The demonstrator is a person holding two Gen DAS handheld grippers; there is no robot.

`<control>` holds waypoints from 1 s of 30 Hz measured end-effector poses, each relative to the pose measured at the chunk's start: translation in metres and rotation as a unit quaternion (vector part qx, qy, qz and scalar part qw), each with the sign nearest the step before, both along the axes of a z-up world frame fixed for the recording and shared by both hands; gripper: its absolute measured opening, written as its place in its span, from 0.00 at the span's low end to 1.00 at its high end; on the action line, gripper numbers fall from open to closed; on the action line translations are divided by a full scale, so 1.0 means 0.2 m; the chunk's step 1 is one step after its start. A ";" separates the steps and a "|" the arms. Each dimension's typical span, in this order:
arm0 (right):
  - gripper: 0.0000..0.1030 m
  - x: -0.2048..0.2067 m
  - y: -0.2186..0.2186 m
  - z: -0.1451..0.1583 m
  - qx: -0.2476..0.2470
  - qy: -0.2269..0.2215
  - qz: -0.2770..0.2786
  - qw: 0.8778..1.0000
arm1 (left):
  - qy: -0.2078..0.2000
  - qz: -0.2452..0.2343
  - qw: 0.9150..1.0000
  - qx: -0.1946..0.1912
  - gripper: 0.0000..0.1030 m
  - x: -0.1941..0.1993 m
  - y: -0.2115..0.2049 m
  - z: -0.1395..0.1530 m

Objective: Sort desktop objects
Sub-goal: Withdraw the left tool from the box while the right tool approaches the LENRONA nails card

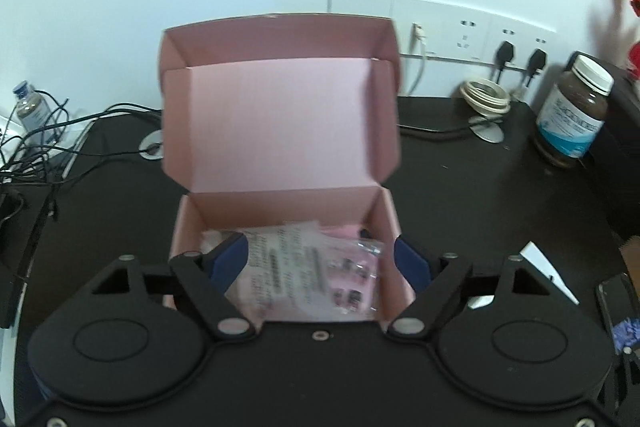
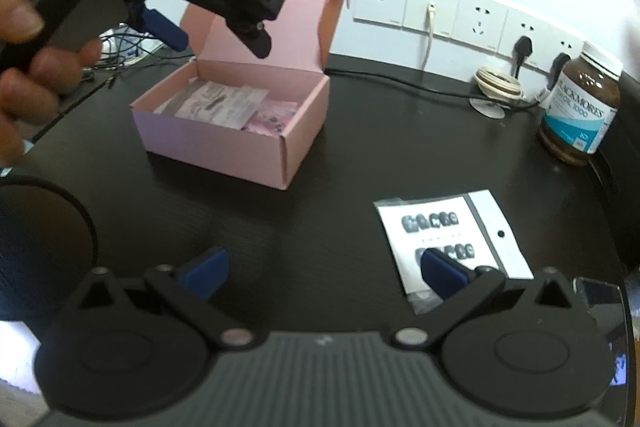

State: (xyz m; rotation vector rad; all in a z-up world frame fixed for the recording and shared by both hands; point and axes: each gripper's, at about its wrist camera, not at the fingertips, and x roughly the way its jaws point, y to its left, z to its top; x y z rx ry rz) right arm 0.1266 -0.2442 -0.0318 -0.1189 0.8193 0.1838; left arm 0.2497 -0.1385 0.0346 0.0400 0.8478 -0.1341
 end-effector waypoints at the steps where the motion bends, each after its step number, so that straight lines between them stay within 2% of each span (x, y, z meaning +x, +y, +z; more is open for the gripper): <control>1: 0.99 0.00 -0.01 0.00 0.000 -0.001 -0.002 1.000 | 0.001 -0.003 1.000 0.000 0.79 -0.01 -0.01 0.00; 9: 0.99 0.01 -0.12 -0.03 -0.001 -0.005 -0.024 1.000 | 0.005 -0.008 1.000 0.004 0.79 -0.05 -0.07 -0.03; 15: 0.99 0.02 -0.17 -0.06 -0.014 -0.012 -0.016 1.000 | 0.005 0.002 1.000 0.008 0.80 -0.08 -0.06 -0.04; 25: 0.99 0.10 -0.27 -0.10 -0.035 -0.013 -0.010 0.999 | -0.005 0.013 0.998 0.053 0.81 -0.13 -0.04 -0.07; 30: 0.99 0.16 -0.32 -0.12 -0.040 -0.002 0.003 0.999 | -0.005 0.032 0.998 0.057 0.81 -0.13 -0.01 -0.07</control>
